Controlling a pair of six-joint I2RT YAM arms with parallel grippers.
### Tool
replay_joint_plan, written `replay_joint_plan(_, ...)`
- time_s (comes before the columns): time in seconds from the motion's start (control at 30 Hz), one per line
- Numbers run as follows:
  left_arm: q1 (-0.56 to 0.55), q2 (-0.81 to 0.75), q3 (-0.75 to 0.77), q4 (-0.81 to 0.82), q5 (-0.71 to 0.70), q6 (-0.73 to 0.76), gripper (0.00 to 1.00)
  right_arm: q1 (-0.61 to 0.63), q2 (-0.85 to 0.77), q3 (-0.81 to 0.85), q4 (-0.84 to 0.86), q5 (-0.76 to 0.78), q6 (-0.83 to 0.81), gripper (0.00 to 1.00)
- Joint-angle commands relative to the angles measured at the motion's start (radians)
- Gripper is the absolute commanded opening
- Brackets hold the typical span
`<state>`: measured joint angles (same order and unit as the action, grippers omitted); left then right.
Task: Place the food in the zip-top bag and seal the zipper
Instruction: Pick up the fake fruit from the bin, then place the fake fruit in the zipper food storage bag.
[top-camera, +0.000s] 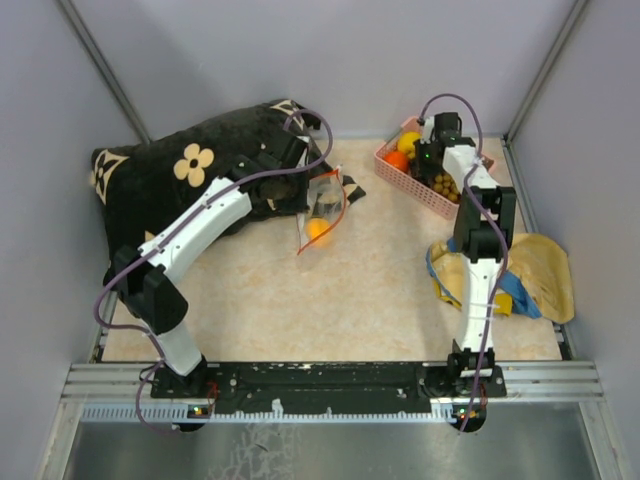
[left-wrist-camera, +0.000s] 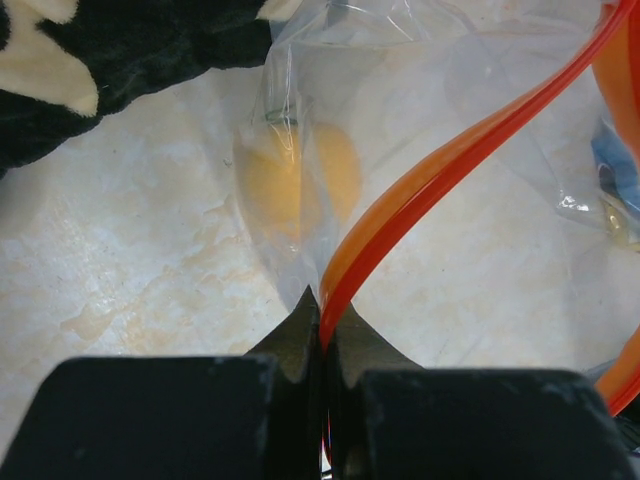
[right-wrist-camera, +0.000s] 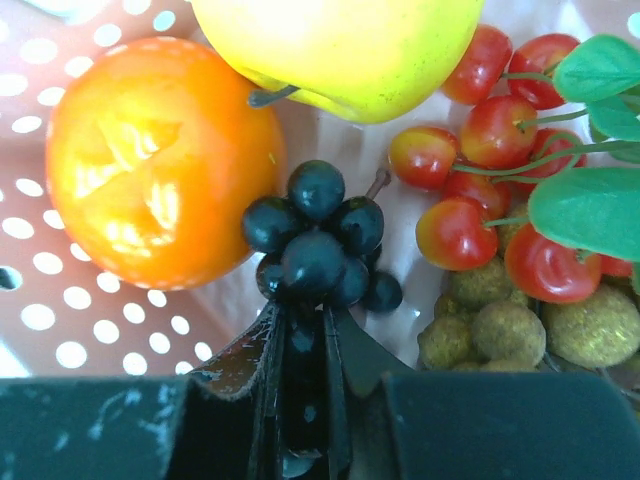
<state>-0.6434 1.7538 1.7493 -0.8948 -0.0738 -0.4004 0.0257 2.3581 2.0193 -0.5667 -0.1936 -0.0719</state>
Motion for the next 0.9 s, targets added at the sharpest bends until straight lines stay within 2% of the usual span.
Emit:
replay_joint_plan(0.0, 0.006, -0.057, -0.021, 0.040, 0.015, -0.006, 0.00, 0.008, -0.139, -0.007, 0.027, -0.006, 0.030, 0.00)
replay_joint_plan(0.63, 0.007, -0.093, -0.076, 0.091, 0.036, 0.001, 0.00, 0.008, -0.442, -0.260, 0.259, 0.109, 0.098, 0.00)
replay_joint_plan(0.87, 0.006, -0.096, -0.085, 0.105, 0.049, 0.002, 0.00, 0.016, -0.558, -0.304, 0.310, 0.103, 0.159, 0.00)
